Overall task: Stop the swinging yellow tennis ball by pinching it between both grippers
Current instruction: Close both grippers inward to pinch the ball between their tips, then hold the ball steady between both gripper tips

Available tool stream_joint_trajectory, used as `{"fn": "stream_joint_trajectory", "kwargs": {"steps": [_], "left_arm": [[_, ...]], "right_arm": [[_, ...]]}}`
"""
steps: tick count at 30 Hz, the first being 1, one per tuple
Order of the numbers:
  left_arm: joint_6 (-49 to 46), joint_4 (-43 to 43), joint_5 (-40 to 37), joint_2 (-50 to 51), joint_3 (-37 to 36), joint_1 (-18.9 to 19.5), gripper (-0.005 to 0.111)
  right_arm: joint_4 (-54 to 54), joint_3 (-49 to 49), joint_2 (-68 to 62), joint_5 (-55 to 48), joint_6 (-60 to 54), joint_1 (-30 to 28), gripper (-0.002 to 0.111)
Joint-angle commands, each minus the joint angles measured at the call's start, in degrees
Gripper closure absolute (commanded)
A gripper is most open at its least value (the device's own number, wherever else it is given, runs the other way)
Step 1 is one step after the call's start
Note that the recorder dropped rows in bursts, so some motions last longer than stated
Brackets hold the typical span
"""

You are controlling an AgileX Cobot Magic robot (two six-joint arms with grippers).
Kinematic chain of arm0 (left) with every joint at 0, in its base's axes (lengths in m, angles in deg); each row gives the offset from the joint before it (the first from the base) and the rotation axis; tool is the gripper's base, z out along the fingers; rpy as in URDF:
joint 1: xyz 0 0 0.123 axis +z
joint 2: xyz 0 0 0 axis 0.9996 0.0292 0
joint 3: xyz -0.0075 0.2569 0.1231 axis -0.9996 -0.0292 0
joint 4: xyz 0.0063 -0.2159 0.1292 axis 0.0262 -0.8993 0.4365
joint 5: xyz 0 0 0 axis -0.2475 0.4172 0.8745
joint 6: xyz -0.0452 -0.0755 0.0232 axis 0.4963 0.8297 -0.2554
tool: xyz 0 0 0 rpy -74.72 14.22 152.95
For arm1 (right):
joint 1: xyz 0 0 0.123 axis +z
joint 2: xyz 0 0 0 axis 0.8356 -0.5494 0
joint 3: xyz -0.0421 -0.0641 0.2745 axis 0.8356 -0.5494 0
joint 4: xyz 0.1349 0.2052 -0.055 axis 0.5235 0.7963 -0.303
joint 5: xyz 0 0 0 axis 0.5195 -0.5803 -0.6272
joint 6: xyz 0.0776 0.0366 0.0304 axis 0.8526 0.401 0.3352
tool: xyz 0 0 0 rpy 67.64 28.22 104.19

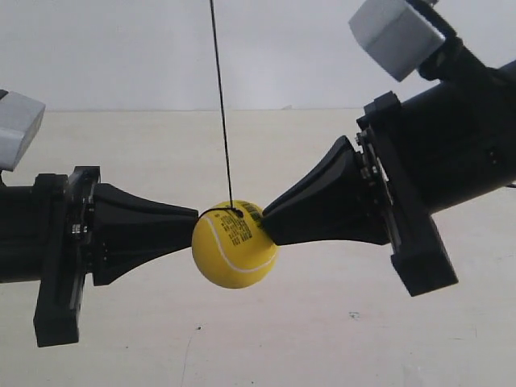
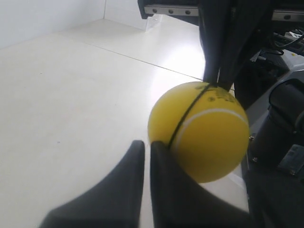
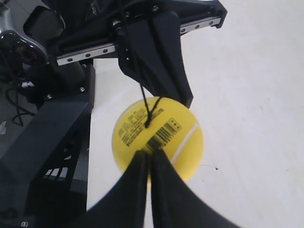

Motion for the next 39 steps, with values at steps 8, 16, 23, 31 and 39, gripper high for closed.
{"fn": "stream_joint_trajectory", "kwargs": {"steps": [8, 16, 23, 31, 39], "left_arm": [[0.3, 0.0, 2.3, 0.1, 0.3, -0.4, 0.102], [0.3, 0.2, 2.3, 0.1, 0.3, -0.4, 0.102], [0.3, 0.2, 2.3, 0.1, 0.3, -0.4, 0.102], [0.3, 0.2, 2.4, 0.1, 0.3, -0.4, 0.102], [0.3, 0.2, 2.5, 0.1, 0.3, -0.4, 0.102]], "right_arm": [[-0.2, -1.5, 0.1, 2.2, 0.3, 0.1, 0.108], [0.1, -1.5, 0.1, 2.5, 0.3, 0.1, 0.108], [0.1, -1.5, 0.1, 2.5, 0.3, 0.1, 0.108], [0.1, -1.5, 0.1, 2.5, 0.3, 0.1, 0.108], [0.1, -1.5, 0.1, 2.5, 0.3, 0.1, 0.108]]}}
